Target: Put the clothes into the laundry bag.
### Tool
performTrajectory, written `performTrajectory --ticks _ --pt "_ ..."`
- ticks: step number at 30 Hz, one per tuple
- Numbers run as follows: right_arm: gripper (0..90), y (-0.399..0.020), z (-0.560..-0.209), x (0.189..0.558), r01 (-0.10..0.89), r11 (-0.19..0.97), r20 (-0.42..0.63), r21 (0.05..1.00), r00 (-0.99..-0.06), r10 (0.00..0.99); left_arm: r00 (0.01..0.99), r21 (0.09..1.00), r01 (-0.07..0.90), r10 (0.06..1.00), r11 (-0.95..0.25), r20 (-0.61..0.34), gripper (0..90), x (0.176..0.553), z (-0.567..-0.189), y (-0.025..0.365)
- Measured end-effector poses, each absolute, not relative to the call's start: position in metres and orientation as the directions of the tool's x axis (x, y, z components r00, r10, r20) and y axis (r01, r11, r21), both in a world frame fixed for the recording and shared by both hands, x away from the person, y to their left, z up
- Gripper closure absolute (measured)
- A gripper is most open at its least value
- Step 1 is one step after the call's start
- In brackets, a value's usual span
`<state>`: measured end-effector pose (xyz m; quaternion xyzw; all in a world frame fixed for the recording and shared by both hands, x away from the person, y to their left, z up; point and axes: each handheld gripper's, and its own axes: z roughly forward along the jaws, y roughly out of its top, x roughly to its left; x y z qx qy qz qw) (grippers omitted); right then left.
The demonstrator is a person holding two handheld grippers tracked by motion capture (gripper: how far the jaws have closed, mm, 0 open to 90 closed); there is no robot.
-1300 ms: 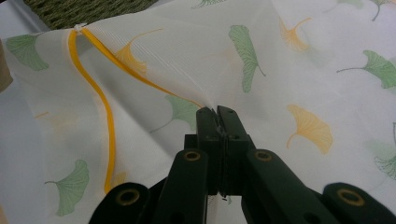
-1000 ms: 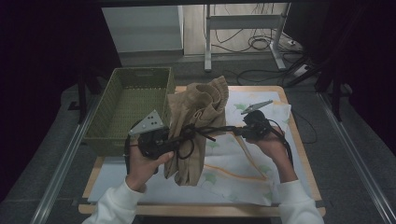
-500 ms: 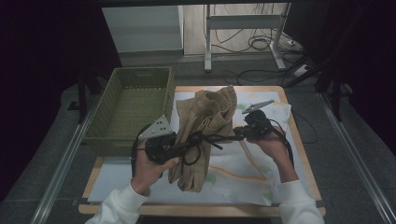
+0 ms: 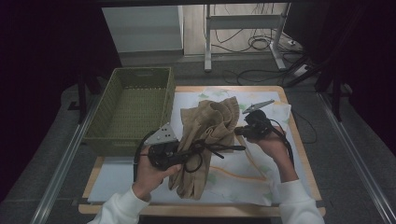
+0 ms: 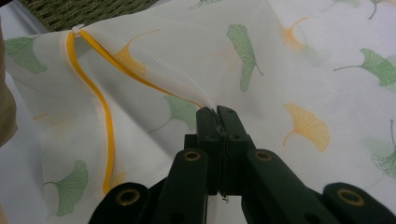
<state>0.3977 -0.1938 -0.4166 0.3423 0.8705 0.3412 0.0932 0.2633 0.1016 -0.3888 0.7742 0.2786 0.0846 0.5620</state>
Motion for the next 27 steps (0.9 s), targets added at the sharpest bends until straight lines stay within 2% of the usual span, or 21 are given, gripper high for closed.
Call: performTrajectory --ticks 27 --pt "88.6 -0.195 -0.416 0.398 0.532 0.526 0.078 0.663 -0.749 0.658 0.834 0.880 0.385 0.514 -0.278 -0.202 77.9 0.258 -0.414 0.094"
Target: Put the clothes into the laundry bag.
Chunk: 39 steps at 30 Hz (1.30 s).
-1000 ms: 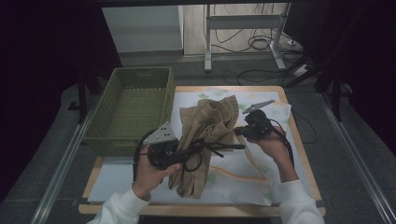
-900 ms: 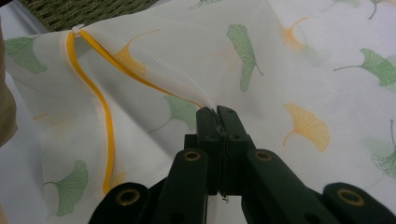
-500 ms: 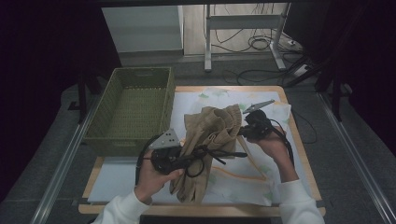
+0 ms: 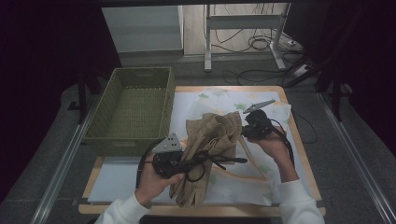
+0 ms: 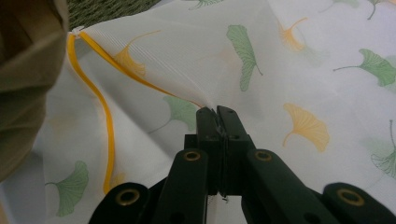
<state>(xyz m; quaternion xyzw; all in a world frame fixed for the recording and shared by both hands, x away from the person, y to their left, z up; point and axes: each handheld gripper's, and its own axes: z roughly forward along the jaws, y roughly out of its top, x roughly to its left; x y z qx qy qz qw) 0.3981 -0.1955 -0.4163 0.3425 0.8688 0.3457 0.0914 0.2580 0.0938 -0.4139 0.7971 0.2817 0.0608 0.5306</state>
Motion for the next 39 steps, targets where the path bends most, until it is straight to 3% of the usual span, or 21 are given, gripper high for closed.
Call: performTrajectory --ticks 31,39 --pt "88.7 -0.199 -0.414 0.398 0.533 0.509 0.093 0.676 -0.746 0.659 0.839 0.848 0.402 0.509 -0.347 -0.190 77.9 0.250 -0.427 0.092" --pt "88.7 -0.200 -0.412 0.397 0.531 0.505 0.093 0.680 -0.746 0.660 0.846 0.804 0.430 0.493 -0.410 -0.200 77.9 0.251 -0.441 0.079"
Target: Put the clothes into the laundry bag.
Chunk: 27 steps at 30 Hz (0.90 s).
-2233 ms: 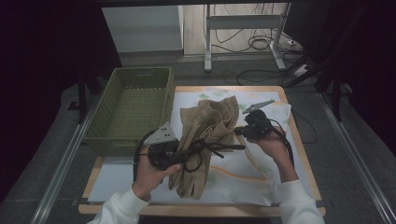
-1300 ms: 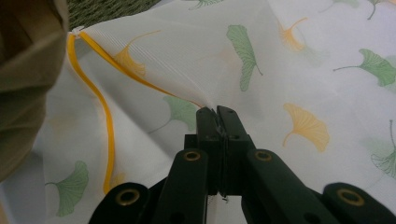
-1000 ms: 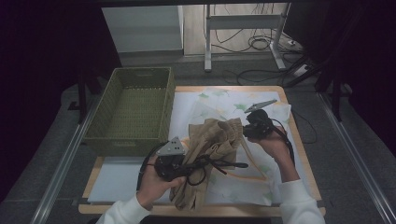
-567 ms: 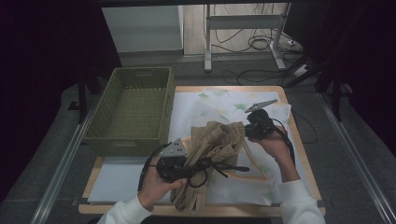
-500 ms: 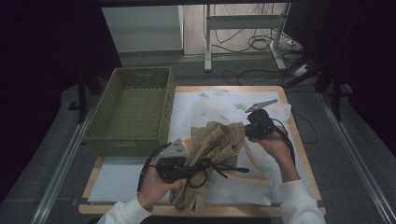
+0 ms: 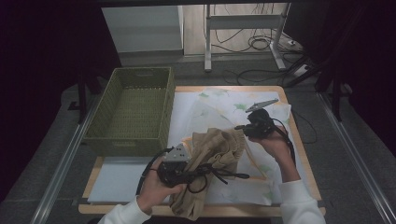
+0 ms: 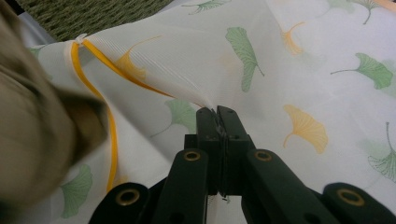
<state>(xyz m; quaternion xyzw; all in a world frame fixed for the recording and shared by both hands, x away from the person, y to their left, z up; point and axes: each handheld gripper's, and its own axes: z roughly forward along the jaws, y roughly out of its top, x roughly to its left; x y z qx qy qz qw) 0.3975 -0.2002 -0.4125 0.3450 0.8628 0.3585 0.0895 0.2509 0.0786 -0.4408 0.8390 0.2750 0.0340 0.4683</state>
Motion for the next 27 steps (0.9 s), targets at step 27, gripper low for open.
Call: performTrajectory --ticks 27 --pt "88.7 -0.202 -0.412 0.398 0.534 0.499 0.098 0.682 -0.743 0.662 0.824 0.714 0.512 0.509 -0.478 -0.250 77.9 0.274 -0.472 0.056"
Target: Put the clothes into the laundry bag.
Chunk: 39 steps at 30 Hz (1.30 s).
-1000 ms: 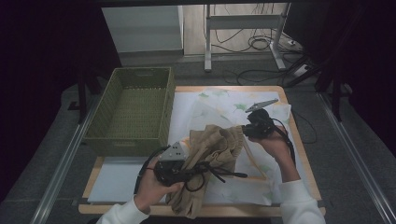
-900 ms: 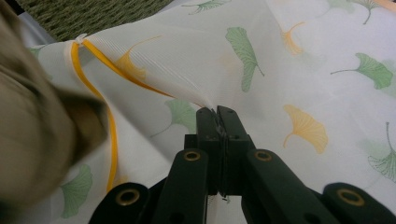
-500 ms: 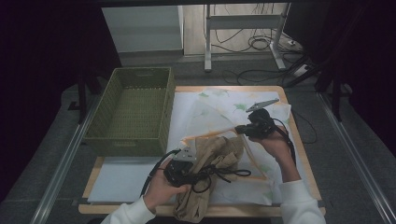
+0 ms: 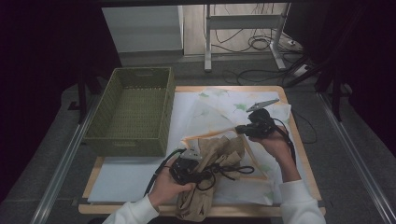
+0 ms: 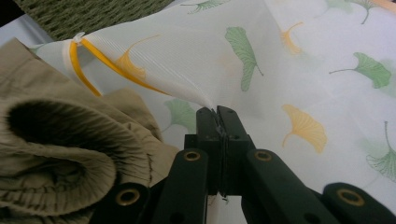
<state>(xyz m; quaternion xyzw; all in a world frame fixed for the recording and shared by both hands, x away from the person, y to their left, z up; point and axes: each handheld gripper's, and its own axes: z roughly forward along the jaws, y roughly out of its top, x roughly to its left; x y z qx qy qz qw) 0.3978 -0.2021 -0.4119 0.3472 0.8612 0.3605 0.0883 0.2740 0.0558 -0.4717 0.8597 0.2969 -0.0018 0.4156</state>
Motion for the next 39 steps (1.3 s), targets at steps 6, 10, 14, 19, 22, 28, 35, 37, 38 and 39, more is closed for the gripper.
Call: performTrajectory --ticks 6,10,14,19,22,28,35,37,38,39 --pt "88.7 -0.202 -0.409 0.396 0.532 0.492 0.105 0.689 -0.745 0.659 0.822 0.703 0.515 0.514 -0.491 -0.244 77.9 0.276 -0.476 0.052" --pt "88.7 -0.203 -0.407 0.395 0.526 0.489 0.106 0.696 -0.749 0.654 0.809 0.691 0.538 0.525 -0.482 -0.264 77.8 0.282 -0.482 0.050" --pt "88.7 -0.202 -0.405 0.394 0.520 0.489 0.104 0.700 -0.752 0.651 0.808 0.689 0.539 0.529 -0.484 -0.261 77.8 0.285 -0.483 0.048" --pt "88.7 -0.201 -0.405 0.393 0.519 0.492 0.105 0.699 -0.755 0.647 0.806 0.691 0.539 0.534 -0.482 -0.256 77.9 0.290 -0.483 0.041" --pt "88.7 -0.200 -0.404 0.393 0.515 0.493 0.105 0.701 -0.759 0.643 0.804 0.689 0.540 0.538 -0.483 -0.253 77.8 0.294 -0.483 0.038" --pt "88.7 -0.200 -0.402 0.391 0.508 0.492 0.100 0.707 -0.760 0.642 0.801 0.688 0.544 0.543 -0.480 -0.254 77.8 0.301 -0.484 0.031" --pt "88.7 -0.200 -0.400 0.390 0.505 0.490 0.098 0.710 -0.760 0.642 0.796 0.685 0.547 0.553 -0.482 -0.246 77.9 0.310 -0.483 0.020" --pt "88.7 -0.200 -0.400 0.390 0.506 0.488 0.102 0.711 -0.761 0.641 0.797 0.687 0.543 0.555 -0.483 -0.238 77.9 0.312 -0.483 0.018" --pt "88.7 -0.200 -0.400 0.390 0.509 0.483 0.113 0.712 -0.762 0.637 0.795 0.688 0.544 0.558 -0.480 -0.239 77.9 0.313 -0.484 0.016" --pt "88.7 -0.200 -0.399 0.389 0.507 0.482 0.116 0.715 -0.765 0.633 0.793 0.689 0.546 0.560 -0.477 -0.241 77.8 0.314 -0.484 0.015"
